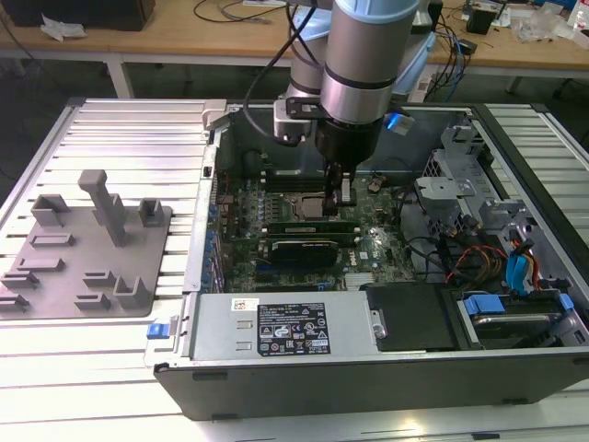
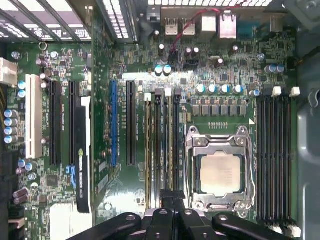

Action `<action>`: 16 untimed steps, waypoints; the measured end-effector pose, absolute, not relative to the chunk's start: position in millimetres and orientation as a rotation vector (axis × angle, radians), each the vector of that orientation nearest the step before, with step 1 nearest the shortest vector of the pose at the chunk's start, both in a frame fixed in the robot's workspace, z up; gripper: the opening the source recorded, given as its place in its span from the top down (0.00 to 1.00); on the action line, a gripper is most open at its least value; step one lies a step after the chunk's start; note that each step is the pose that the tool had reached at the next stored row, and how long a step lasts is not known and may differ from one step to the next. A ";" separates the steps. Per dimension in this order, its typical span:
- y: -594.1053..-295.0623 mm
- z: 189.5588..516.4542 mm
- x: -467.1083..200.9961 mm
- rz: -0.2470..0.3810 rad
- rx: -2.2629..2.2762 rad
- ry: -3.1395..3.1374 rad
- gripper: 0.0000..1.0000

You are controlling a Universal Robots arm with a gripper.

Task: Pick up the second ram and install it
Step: 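Press down the second ram until it locks into place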

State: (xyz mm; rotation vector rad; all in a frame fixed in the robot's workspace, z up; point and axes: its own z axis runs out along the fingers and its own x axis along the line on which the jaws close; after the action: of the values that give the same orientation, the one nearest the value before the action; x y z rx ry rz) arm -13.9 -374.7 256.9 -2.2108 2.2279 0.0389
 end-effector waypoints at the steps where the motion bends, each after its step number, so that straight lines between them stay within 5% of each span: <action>1: -374.7 256.9 -11.9 0.039 -2.211 2.228 0.92; 16: -374.7 247.7 24.9 0.040 -2.211 2.228 0.92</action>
State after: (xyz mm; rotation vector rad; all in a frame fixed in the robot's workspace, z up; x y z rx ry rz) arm 24.9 -374.7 247.7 -2.2110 2.2284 0.0397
